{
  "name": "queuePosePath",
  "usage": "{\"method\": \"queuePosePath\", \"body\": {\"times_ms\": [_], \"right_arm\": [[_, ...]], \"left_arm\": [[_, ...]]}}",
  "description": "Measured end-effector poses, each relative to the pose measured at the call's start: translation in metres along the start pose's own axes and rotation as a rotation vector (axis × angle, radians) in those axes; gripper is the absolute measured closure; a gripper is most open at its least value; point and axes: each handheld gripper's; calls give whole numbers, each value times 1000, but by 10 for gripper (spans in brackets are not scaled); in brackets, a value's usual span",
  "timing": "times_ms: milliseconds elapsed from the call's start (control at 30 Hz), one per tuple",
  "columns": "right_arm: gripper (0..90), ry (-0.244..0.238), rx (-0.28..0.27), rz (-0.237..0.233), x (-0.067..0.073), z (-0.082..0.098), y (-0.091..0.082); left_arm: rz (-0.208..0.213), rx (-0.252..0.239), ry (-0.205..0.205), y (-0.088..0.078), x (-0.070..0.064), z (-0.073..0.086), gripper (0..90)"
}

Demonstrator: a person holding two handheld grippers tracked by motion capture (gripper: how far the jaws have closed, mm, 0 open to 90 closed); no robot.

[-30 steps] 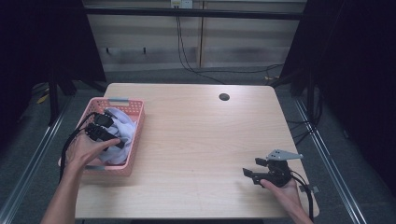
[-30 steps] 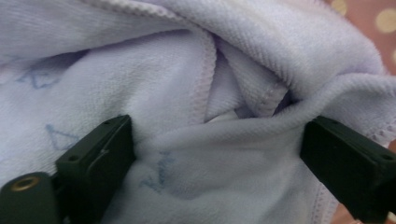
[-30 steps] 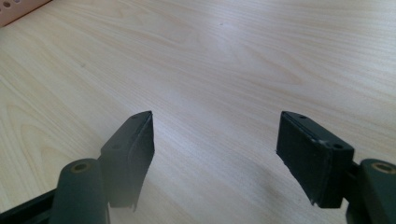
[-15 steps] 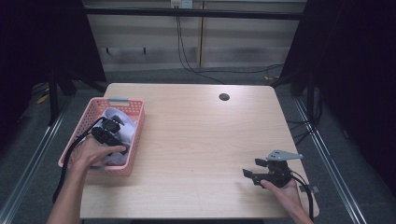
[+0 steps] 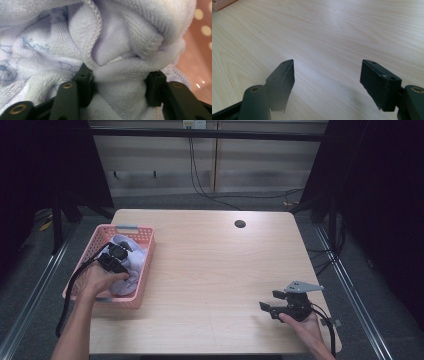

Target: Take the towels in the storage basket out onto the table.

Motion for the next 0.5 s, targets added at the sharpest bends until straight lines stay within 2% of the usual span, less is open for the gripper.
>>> {"method": "queuePosePath", "body": {"times_ms": [33, 67, 133, 200, 300, 333, 400, 500], "right_arm": [[273, 0, -1, 0, 0, 0, 0], [273, 1, -4, 1, -1, -1, 0], [274, 5, -5, -2, -1, -1, -1], [273, 1, -9, -3, -1, -1, -1], [273, 5, -13, -2, -1, -1, -2], [273, 8, -8, -2, -1, -1, -2], [265, 5, -10, -8, -1, -1, -1], [264, 7, -14, -11, -1, -1, -2]], "left_arm": [[5, -2, -10, 0, 0, 0, 528], [5, -9, 4, -1, 2, 0, 545], [13, -5, -12, -2, 2, 1, 552], [5, -11, -27, -3, 2, 1, 555], [2, -25, -24, -5, 2, 3, 556], [9, -36, -41, -5, 3, 5, 556], [40, -26, -21, -8, 5, 6, 556], [56, -31, -33, -15, 10, 10, 555]]}}
Point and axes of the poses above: each handheld gripper's, and its own axes: y roughly forward along the jaws, z roughly out of its underside, x roughly to its left, and after that the axes turned 10 degrees about y, right-handed
